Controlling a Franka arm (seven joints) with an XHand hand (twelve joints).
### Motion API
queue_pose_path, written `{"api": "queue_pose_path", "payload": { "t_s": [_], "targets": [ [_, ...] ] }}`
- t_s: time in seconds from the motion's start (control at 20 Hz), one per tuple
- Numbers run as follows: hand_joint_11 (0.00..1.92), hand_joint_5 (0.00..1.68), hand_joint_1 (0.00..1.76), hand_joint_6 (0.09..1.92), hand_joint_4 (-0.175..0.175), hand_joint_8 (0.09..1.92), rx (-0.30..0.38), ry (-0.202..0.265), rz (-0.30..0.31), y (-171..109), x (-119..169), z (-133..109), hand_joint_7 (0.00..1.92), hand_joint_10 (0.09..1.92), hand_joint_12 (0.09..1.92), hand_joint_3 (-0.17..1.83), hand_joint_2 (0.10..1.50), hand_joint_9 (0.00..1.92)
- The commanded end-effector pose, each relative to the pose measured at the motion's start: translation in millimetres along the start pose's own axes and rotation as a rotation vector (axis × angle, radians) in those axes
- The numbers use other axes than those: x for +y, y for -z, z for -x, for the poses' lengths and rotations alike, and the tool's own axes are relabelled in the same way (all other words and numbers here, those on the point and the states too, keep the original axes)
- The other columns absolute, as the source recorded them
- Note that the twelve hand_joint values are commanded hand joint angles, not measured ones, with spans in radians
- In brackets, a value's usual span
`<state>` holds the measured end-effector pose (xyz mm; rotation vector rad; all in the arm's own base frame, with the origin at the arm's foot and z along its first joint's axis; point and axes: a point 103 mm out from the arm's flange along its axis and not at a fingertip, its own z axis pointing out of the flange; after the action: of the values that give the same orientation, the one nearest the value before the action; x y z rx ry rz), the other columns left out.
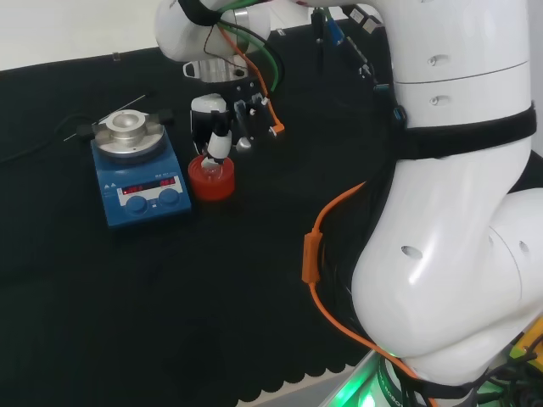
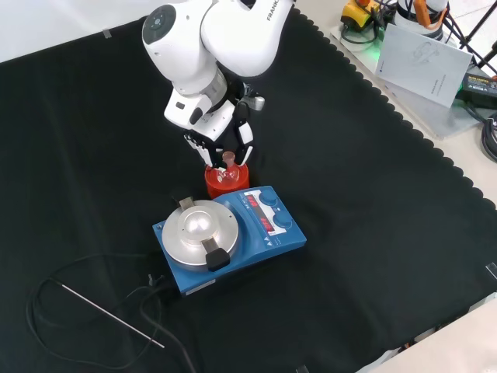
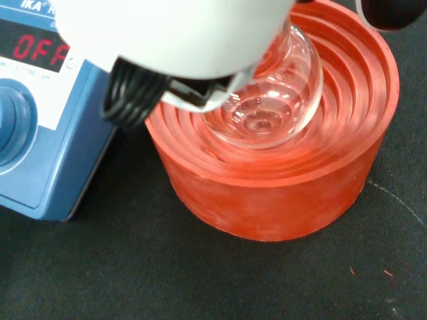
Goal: Pick up the round-bottom flask.
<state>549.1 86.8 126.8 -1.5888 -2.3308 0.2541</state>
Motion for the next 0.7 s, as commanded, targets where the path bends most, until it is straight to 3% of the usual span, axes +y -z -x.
{"api": "queue_pose_path", "payload": {
  "t_s": [0.05, 0.7],
  "targets": [
    [1.55, 1.32, 1.34, 0.58, -0.175, 0.51, 0.002, -0.003, 0.007, 1, -2, 0, 1.52, 0.37, 0.95, 0.96, 0.44, 1.68],
    [1.59, 1.34, 1.34, 0.56, -0.175, 0.53, -0.019, 0.007, 0.03, 25, -14, -12, 1.52, 0.35, 0.92, 0.99, 0.42, 1.7]
  ]
}}
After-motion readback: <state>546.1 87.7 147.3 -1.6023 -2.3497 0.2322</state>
